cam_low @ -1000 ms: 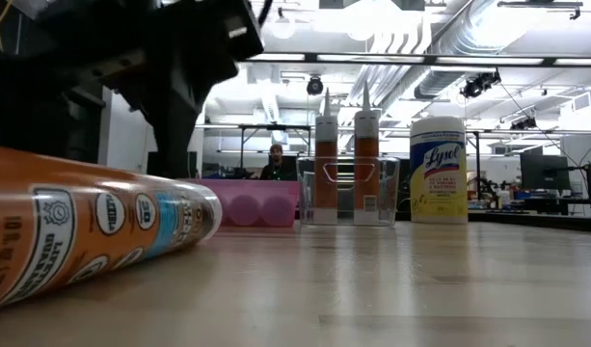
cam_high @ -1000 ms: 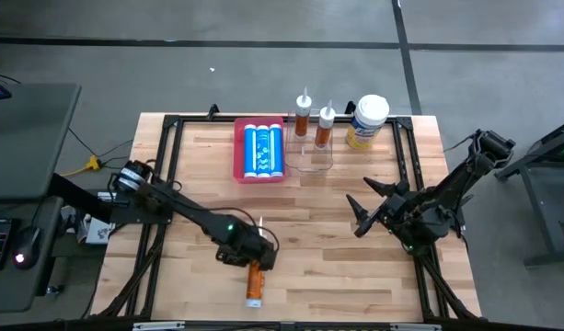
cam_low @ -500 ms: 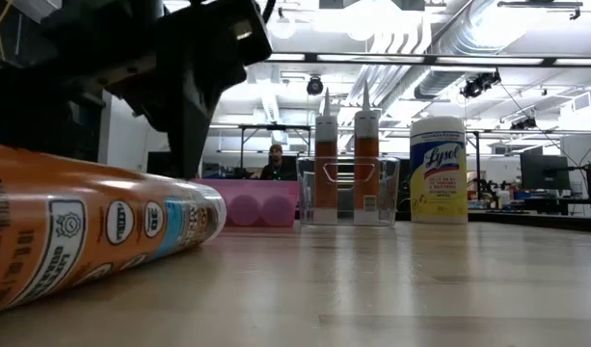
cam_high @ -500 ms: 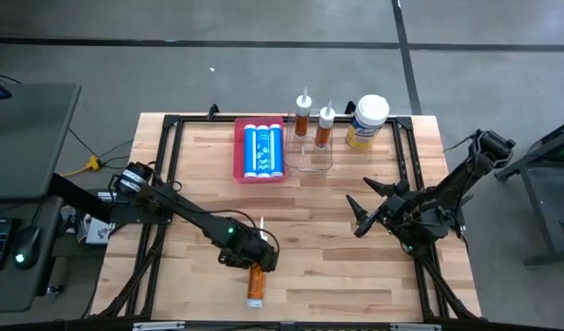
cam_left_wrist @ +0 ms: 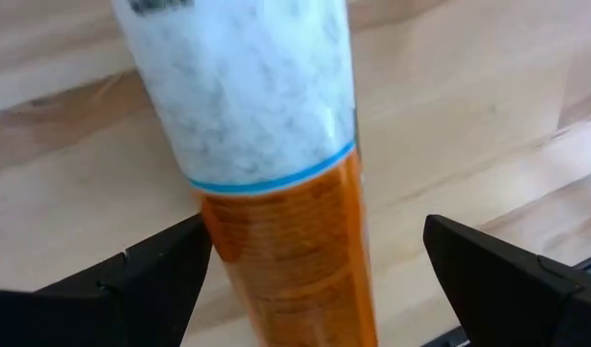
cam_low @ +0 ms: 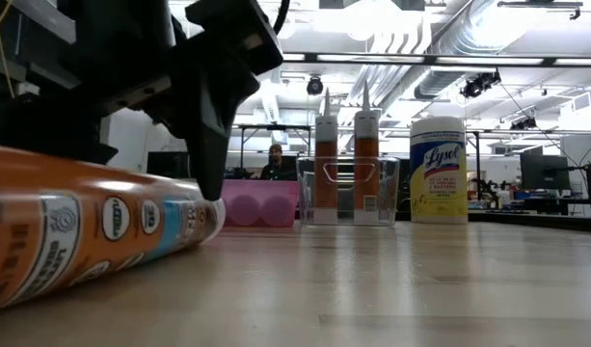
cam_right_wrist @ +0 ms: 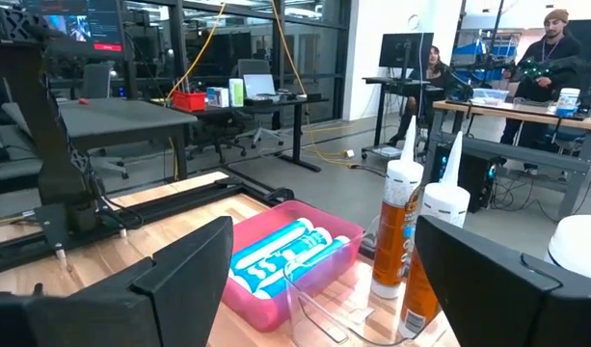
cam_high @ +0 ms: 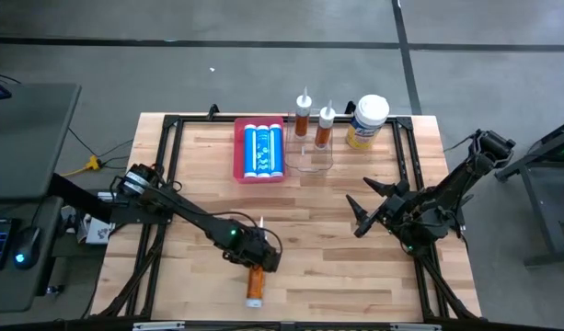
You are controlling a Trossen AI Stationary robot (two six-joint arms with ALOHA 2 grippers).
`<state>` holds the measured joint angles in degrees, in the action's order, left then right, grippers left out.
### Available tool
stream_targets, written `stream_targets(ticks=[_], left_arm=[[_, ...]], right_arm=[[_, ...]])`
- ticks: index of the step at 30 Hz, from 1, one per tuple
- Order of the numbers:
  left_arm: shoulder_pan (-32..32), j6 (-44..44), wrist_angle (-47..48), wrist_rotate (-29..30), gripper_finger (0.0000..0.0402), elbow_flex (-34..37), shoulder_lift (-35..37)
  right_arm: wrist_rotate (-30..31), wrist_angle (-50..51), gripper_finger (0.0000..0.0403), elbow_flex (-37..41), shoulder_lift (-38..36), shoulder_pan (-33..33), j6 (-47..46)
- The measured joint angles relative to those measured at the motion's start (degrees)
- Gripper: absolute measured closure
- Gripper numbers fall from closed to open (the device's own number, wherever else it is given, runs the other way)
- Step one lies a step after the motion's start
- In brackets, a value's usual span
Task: Pick & place silicon tubes, Sealant and Lysol wipes
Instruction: Put the orange sealant into the transparent bin
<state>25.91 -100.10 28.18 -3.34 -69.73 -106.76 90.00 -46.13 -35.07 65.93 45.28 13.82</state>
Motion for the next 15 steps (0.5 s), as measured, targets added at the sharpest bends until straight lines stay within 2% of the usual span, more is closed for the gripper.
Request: stream_targets(ticks=[6,15], left_arm=[[0.0,3.7,0.1,0.5,0.0032,0.0,-0.4],[0.4,4.2,-1.4,-1.1,0.0032,0.0,-1.3]], right_arm=[[0.0,-0.2,0.0082,0.0,0.0,0.0,0.2],[0.0,-0.2,0.0082,0.0,0.0,-0.3,0.2]])
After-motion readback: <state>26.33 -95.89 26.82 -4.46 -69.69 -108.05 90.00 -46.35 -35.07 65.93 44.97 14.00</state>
